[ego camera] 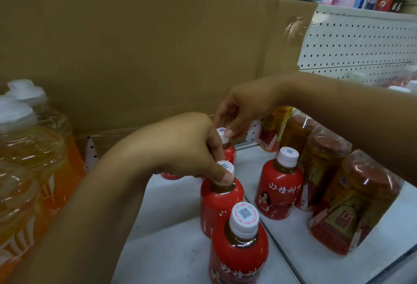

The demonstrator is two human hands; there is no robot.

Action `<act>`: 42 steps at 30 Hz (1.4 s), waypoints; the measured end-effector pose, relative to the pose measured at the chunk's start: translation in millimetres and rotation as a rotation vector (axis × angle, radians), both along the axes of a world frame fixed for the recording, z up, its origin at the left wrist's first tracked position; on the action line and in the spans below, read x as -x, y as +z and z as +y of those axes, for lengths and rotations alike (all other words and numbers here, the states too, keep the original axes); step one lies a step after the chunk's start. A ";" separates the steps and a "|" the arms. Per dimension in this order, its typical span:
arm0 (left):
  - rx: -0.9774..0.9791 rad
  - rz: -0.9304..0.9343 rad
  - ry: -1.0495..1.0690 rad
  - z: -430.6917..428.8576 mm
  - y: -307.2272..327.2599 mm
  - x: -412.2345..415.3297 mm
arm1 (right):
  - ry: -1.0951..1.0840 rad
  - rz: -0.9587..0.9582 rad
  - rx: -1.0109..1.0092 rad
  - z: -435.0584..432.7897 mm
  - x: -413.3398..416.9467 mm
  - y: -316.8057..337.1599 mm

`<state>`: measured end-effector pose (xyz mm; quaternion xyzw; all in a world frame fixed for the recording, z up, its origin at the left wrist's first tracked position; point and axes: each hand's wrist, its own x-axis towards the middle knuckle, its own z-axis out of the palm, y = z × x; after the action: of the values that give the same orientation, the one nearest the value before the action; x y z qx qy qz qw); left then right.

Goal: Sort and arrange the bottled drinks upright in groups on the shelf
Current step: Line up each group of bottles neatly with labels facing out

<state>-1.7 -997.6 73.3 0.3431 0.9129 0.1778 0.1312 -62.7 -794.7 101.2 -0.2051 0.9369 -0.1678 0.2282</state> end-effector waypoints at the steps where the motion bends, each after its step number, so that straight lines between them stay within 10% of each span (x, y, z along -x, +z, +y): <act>1: 0.013 -0.012 0.011 -3.7 2.1 1.5 | -0.007 -0.002 0.003 0.1 0.3 -0.7; 15: 0.083 0.132 0.389 -42.6 5.0 36.1 | -0.020 0.150 -0.088 -10.8 5.2 -10.5; 42: -0.033 0.173 0.398 -31.3 -8.3 34.8 | -0.008 0.358 -0.176 -18.7 -19.9 -21.8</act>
<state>-36.6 -1028.8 65.0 0.1721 0.9675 0.1851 0.0093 -42.7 -813.3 79.3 -0.2069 0.9744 -0.0469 0.0744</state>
